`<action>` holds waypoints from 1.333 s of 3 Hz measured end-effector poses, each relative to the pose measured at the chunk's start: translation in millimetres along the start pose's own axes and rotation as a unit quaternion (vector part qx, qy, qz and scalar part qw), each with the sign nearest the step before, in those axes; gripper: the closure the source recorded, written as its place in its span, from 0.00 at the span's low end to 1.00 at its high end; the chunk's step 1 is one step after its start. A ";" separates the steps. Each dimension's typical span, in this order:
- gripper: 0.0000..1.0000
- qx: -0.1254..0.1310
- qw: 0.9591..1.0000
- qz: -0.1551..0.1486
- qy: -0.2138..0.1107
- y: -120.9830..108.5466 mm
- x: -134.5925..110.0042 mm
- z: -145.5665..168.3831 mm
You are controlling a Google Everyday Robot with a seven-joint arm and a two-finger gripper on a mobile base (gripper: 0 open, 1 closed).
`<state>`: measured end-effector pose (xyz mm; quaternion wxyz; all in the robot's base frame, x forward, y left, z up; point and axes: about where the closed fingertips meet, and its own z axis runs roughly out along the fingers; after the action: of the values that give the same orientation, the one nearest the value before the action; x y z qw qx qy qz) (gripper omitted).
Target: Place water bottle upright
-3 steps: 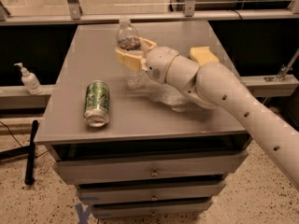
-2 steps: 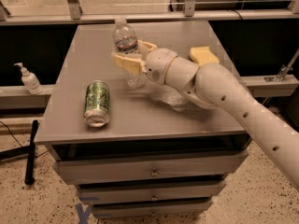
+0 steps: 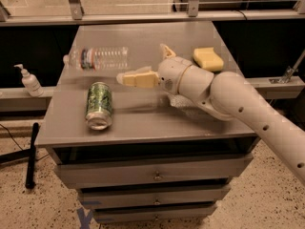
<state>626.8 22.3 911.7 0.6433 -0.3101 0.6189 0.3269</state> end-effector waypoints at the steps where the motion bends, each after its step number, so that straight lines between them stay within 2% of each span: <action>1: 0.13 0.007 1.000 0.001 0.009 -0.7 3.8 -8.5; 2: 0.14 0.015 1.000 0.002 0.017 -4.0 4.5 -16.0; 3: 0.00 0.016 0.999 0.002 0.029 -9.5 2.0 -21.4; 4: 0.00 0.011 0.998 0.002 0.059 -18.8 -4.2 -24.3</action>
Offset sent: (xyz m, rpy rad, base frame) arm -0.0072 -0.0300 -0.0072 -0.0387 0.0390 -0.0540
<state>627.4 -8.5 914.8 0.6086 -0.3201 0.6600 0.3027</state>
